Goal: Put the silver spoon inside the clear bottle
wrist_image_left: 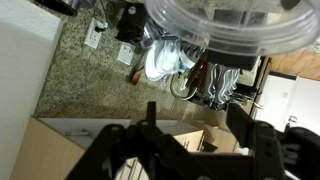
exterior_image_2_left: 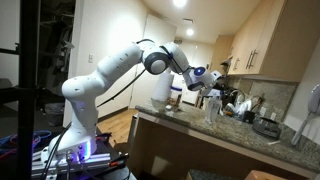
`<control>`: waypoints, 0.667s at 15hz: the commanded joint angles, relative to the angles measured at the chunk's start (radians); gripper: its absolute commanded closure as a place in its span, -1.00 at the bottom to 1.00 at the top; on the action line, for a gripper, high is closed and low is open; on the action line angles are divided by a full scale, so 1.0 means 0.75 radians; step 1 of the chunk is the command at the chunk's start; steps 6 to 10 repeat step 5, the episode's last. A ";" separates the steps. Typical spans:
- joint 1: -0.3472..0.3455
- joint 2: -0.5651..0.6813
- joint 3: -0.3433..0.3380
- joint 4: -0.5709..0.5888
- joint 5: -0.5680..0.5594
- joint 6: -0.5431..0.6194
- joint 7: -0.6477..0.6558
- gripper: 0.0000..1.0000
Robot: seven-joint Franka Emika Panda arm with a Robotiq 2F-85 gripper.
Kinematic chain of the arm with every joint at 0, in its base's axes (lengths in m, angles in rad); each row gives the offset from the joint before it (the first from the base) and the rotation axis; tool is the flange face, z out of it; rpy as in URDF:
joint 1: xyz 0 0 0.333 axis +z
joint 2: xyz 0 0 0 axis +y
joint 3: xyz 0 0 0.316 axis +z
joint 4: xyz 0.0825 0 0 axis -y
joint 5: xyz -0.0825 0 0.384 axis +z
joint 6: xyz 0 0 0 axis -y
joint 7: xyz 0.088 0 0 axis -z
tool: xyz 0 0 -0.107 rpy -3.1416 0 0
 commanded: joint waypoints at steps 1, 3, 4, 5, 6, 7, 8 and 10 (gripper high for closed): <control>0.018 -0.202 -0.100 -0.088 0.090 -0.031 0.088 -1.00; 0.013 -0.317 -0.128 -0.119 0.177 -0.116 0.191 -1.00; 0.006 -0.372 -0.132 -0.132 0.226 -0.187 0.251 -1.00; 0.013 -0.213 -0.085 -0.030 0.140 -0.084 0.158 -1.00; 0.013 -0.213 -0.085 -0.030 0.140 -0.084 0.158 -1.00; 0.013 -0.213 -0.085 -0.030 0.140 -0.084 0.158 -1.00; 0.013 -0.213 -0.085 -0.030 0.140 -0.084 0.158 -1.00; 0.013 -0.213 -0.085 -0.030 0.140 -0.084 0.158 -1.00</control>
